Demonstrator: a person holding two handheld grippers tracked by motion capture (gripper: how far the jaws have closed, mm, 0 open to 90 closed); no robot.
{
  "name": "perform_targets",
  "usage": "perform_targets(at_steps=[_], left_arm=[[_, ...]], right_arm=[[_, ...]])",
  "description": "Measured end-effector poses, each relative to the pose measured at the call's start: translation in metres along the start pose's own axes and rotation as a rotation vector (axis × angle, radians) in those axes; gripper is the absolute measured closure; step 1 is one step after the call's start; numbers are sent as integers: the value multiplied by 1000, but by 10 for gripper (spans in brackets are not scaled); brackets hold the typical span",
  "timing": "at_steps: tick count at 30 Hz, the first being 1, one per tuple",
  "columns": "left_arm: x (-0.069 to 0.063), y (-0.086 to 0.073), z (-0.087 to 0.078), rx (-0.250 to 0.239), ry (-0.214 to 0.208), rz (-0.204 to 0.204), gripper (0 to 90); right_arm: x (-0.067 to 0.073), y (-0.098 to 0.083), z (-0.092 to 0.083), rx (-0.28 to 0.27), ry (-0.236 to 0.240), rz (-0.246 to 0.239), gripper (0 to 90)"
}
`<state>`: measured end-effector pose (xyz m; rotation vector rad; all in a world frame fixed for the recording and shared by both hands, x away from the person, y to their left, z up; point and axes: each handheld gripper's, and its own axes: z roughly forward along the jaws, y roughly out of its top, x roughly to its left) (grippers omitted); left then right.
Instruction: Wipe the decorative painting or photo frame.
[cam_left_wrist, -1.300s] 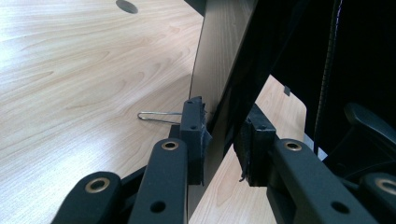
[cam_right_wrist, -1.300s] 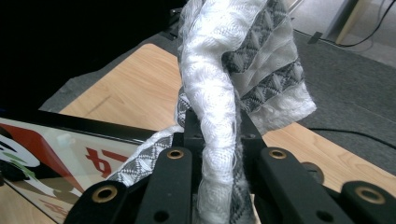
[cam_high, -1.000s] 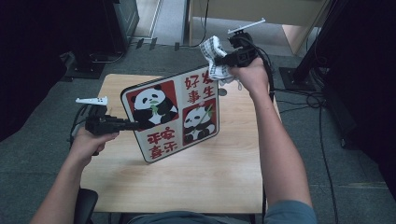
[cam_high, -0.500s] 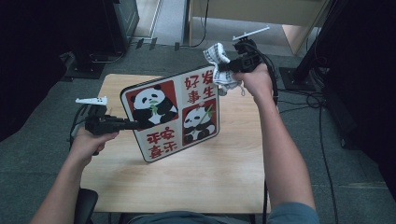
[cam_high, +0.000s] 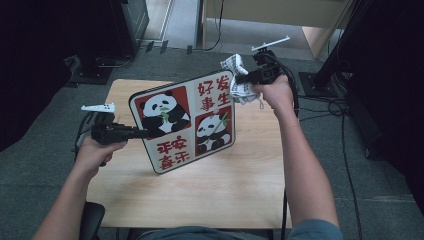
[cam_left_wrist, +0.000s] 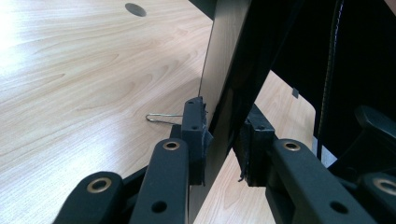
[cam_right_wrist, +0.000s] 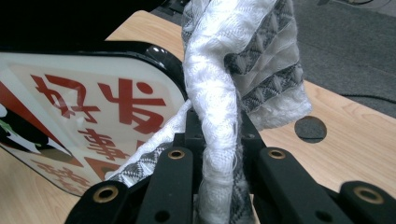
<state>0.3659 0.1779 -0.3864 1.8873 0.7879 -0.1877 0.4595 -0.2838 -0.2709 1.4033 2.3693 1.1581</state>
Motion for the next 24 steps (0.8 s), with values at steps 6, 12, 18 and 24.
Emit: perform_targets(at_steps=[6,12,18,24], left_arm=[[0,0,0,1,-1,2,754],[0,0,0,0,-2,-2,754],[0,0,0,-1,-2,-7,754],[0,0,0,-2,-2,-5,753]], right_arm=[[-2,-7,3,5,15,1,818],[-5,-15,7,6,29,12,817],[-7,-22,11,12,41,27,818],[-8,-28,13,16,44,31,818]])
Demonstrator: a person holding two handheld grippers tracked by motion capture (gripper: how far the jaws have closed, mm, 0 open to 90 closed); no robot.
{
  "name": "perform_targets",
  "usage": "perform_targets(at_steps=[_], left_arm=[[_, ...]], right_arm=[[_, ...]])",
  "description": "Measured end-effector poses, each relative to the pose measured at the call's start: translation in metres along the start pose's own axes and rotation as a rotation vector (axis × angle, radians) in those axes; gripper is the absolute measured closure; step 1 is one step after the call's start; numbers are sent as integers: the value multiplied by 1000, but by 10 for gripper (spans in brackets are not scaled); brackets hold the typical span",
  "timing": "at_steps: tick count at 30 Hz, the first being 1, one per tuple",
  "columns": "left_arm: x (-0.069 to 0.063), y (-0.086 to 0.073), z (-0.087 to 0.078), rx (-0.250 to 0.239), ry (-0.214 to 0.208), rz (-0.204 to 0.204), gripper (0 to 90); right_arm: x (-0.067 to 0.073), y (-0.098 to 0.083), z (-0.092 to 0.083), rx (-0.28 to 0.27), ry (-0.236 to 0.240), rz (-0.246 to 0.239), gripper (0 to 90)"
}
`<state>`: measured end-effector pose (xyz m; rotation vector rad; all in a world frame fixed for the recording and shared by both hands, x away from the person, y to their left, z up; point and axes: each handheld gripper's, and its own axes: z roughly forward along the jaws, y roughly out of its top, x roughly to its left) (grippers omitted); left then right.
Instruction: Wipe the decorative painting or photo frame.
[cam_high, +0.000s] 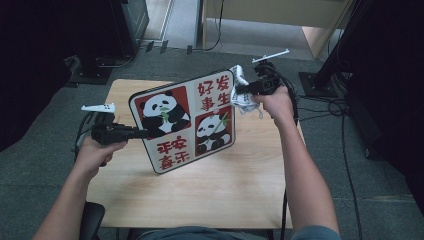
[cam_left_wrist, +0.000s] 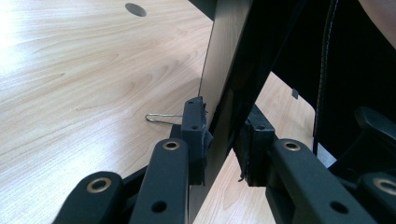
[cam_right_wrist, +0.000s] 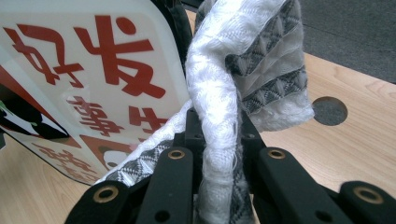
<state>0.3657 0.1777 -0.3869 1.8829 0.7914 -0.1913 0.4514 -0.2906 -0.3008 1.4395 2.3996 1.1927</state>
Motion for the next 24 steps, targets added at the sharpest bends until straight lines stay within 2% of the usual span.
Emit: perform_targets(at_steps=[7,24], left_arm=[[0,0,0,-3,-2,1,753],[1,-1,0,-2,-3,-1,752]], right_arm=[[-1,-8,3,9,0,-8,818],[-5,-28,14,28,10,13,818]])
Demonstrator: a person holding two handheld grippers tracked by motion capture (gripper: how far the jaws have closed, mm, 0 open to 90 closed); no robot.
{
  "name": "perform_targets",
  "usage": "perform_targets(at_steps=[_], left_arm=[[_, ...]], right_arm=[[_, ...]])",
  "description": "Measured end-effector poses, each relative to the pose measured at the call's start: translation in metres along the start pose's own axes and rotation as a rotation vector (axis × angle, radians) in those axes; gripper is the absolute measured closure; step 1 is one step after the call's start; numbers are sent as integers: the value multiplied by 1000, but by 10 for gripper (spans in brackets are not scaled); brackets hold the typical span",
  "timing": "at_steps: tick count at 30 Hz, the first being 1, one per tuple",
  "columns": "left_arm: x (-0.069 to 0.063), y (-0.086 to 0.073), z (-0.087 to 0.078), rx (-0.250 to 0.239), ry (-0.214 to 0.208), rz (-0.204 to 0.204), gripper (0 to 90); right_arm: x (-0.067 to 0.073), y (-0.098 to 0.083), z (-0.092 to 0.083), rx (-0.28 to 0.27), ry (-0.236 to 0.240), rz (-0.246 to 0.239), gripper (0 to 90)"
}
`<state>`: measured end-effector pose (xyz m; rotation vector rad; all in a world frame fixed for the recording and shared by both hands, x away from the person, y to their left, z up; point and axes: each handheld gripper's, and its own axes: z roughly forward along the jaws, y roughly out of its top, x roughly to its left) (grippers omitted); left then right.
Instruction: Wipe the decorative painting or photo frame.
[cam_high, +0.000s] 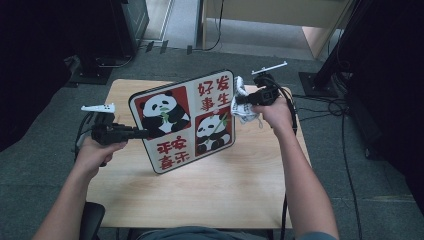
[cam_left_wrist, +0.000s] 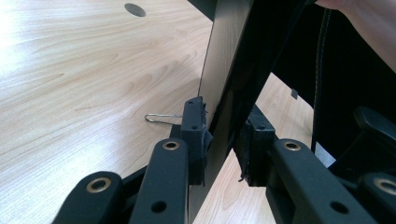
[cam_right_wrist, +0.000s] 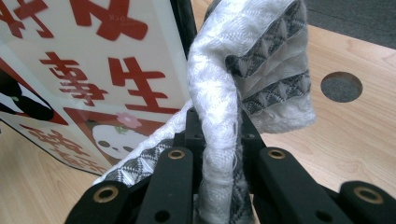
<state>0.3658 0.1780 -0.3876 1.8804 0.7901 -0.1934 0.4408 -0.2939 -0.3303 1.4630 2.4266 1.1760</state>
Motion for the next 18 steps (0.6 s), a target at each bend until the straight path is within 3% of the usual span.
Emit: perform_targets(at_steps=[18], left_arm=[[0,0,1,0,1,-4,752]], right_arm=[[-5,-23,15,15,-9,16,818]])
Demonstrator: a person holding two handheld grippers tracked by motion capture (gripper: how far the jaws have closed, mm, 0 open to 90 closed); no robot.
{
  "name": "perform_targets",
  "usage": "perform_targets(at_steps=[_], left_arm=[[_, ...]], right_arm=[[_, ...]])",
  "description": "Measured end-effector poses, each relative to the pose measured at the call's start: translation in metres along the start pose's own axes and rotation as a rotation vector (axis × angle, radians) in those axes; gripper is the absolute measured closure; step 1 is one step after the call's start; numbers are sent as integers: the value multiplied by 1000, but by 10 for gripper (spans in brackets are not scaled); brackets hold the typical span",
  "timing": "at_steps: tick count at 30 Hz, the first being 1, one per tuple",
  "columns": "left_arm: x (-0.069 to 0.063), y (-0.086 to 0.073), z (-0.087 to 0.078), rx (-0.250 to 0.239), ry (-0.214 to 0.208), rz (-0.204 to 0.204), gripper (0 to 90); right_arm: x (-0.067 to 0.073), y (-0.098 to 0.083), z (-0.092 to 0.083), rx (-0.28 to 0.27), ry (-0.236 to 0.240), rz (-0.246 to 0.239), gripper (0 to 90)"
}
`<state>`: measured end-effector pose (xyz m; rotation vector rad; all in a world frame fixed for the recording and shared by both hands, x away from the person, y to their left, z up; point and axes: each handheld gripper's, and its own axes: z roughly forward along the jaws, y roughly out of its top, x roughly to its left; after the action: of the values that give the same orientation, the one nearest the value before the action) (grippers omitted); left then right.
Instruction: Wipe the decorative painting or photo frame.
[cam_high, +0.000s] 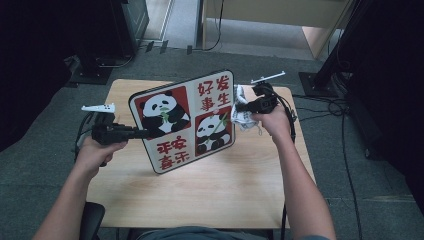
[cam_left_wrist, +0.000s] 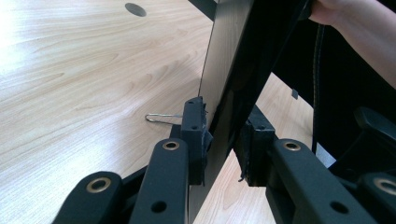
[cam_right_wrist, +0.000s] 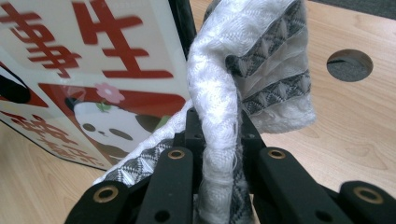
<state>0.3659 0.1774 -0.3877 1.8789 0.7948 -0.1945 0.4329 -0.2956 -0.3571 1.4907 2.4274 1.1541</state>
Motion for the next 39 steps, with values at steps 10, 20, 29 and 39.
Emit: perform_targets(at_steps=[10,20,29,39], left_arm=[[-1,0,0,0,3,-4,752],[-1,0,1,4,3,-5,753],[-2,0,1,-1,3,-10,752],[-2,0,1,-1,7,-8,752]], right_arm=[[0,-15,11,20,-34,-14,818],[-2,-31,22,24,-51,-23,819],[-7,-54,33,24,-49,12,818],[-10,-75,44,20,-58,25,817]])
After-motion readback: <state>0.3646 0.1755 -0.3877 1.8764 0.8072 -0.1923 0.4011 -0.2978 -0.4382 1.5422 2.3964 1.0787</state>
